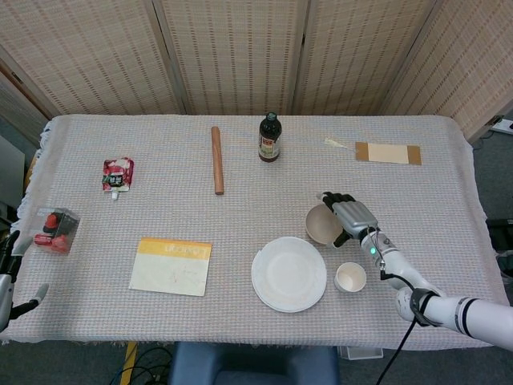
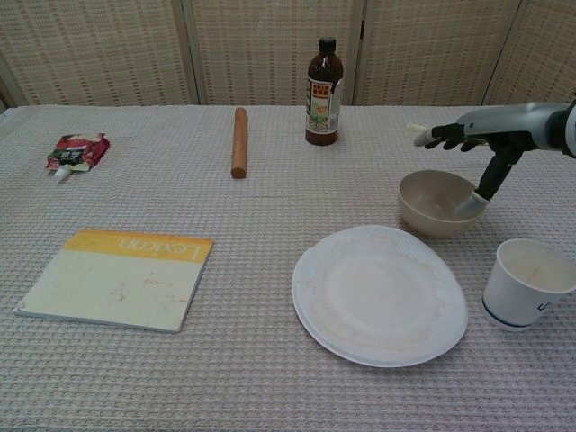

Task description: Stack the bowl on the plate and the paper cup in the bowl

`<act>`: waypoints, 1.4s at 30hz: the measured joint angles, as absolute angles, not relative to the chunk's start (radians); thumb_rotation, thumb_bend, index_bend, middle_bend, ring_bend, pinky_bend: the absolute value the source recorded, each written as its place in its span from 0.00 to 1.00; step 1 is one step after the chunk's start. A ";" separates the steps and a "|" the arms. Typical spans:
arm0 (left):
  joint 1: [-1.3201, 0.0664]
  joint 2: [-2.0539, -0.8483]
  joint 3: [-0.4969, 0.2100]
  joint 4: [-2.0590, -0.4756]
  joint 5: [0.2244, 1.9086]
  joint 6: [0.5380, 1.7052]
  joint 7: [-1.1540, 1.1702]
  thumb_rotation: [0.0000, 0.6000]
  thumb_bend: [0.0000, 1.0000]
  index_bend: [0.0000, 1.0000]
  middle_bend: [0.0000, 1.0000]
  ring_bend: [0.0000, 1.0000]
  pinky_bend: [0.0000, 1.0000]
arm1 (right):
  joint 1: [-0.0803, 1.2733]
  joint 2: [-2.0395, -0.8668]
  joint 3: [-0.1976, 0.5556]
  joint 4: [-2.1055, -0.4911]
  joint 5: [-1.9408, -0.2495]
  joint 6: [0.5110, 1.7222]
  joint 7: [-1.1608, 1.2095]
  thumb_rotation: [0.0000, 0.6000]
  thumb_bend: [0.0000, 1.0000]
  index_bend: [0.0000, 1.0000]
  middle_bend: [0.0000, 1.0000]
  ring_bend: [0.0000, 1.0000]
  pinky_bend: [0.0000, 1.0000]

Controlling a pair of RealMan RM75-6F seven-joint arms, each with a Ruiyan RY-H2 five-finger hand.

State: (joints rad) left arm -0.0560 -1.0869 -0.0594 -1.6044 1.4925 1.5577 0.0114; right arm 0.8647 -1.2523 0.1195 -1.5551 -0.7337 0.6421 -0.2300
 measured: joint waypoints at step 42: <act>-0.042 -1.084 -0.061 -1.609 1.508 1.580 0.011 1.00 0.31 0.10 0.00 0.01 0.24 | 0.858 -1.366 0.114 -1.397 -0.850 0.611 -0.083 1.00 0.29 0.02 0.20 0.27 0.44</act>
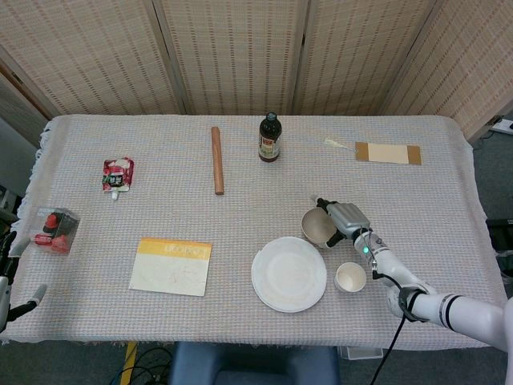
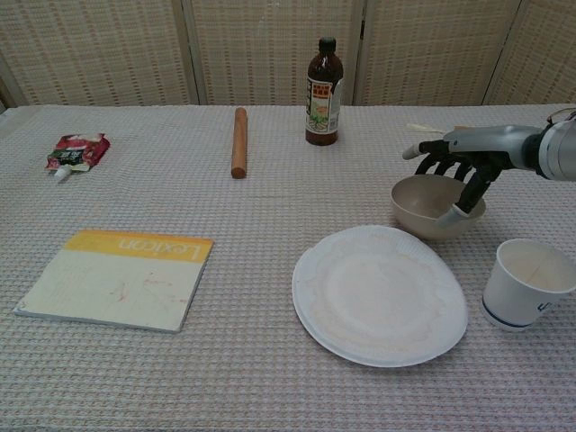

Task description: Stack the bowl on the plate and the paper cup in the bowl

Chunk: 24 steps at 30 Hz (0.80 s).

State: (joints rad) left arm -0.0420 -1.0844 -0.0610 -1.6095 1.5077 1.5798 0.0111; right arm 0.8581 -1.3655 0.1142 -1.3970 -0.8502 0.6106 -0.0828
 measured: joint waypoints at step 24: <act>-0.040 -1.084 -0.059 -1.614 1.511 1.580 0.018 1.00 0.31 0.10 0.00 0.01 0.24 | 0.855 -1.247 0.154 -1.729 -1.005 0.692 -0.091 1.00 0.26 0.02 0.20 0.27 0.44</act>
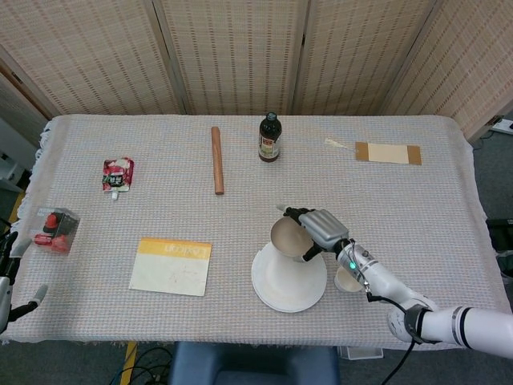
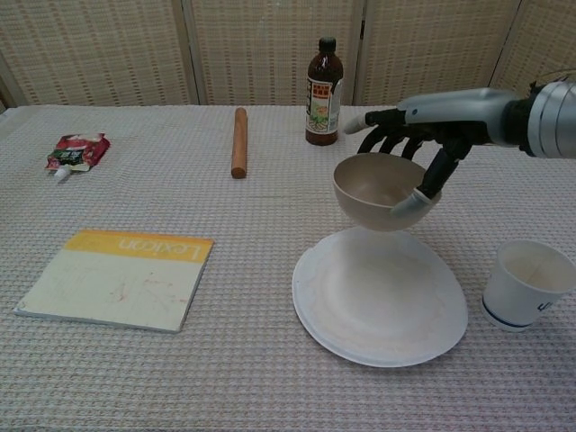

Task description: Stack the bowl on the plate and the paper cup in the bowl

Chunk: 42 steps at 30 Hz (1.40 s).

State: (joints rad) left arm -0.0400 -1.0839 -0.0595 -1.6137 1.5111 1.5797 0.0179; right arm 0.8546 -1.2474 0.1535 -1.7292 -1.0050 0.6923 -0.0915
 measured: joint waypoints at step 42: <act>-0.014 -1.068 -0.062 -1.629 1.533 1.628 0.004 1.00 0.31 0.16 0.00 0.01 0.24 | 0.875 -1.307 0.022 -1.752 -1.009 0.684 -0.214 1.00 0.22 0.02 0.14 0.26 0.44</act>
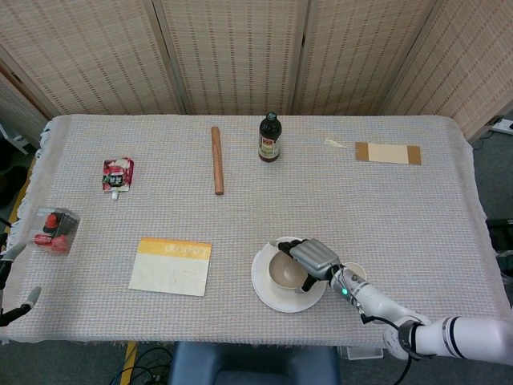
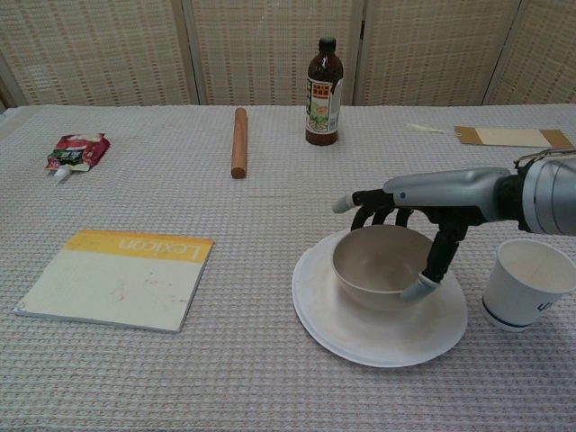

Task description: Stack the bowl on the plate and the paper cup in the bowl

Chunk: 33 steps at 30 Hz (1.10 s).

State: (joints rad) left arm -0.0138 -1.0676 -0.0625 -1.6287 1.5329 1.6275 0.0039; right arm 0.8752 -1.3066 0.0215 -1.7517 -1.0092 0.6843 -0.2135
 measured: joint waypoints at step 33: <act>-0.014 -1.079 -0.069 -1.624 1.536 1.633 0.025 1.00 0.30 0.17 0.00 0.01 0.24 | 0.873 -1.224 0.021 -1.790 -1.064 0.647 -0.149 1.00 0.12 0.00 0.00 0.04 0.32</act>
State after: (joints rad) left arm -0.0143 -1.0793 -0.0687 -1.6245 1.5358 1.6332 0.0248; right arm 0.8733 -1.2240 0.0207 -1.7901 -1.0644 0.6467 -0.1489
